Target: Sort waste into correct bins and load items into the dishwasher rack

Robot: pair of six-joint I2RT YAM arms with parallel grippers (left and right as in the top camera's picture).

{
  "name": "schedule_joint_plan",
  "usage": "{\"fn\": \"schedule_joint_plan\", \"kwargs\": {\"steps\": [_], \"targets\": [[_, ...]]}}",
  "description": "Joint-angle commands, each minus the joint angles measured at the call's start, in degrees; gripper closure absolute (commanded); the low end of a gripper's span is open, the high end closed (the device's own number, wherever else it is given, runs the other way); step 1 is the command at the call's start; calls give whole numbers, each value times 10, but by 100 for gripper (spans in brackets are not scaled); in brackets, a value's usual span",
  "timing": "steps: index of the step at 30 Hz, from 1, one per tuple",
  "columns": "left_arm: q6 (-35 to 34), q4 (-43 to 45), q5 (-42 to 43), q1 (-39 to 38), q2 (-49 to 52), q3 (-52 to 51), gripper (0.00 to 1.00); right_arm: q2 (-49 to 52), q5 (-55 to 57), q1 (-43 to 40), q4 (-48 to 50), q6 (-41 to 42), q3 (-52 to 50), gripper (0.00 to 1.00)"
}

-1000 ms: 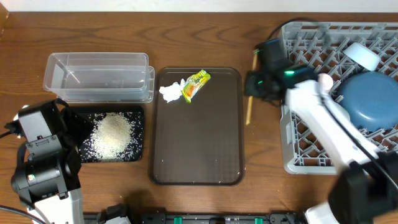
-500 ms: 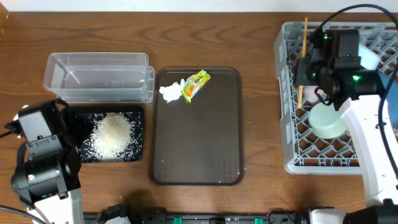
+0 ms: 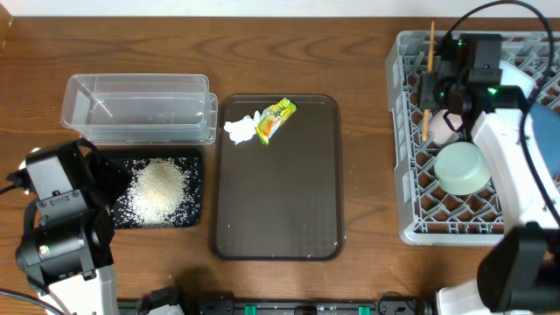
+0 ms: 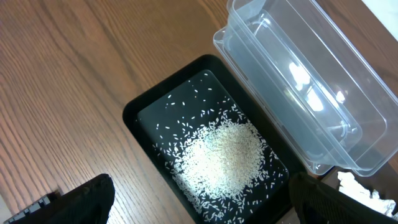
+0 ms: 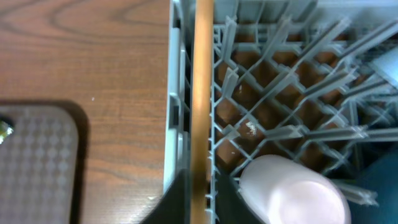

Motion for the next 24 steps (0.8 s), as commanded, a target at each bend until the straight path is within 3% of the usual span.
{"fn": "schedule_joint_plan", "kwargs": {"steps": [1,6,12,19,22,23,24], "targets": [[-1,-1,-5,3,0,5,8,28,-5,3,7,32,8,55],[-1,-1,-5,3,0,5,8,33,-9,3,2,60,8,30],[-1,-1,-5,3,0,5,8,-4,-72,4,-43,60,8,25],[-1,-1,-5,3,0,5,8,-86,-254,29,-65,65,8,23],[-1,-1,-5,3,0,5,7,-116,-288,61,-69,67,8,11],[-1,-1,-5,3,0,5,8,-123,-285,76,-72,68,8,1],[-1,-1,-5,3,0,5,8,-127,-280,90,-75,68,8,1]]}}
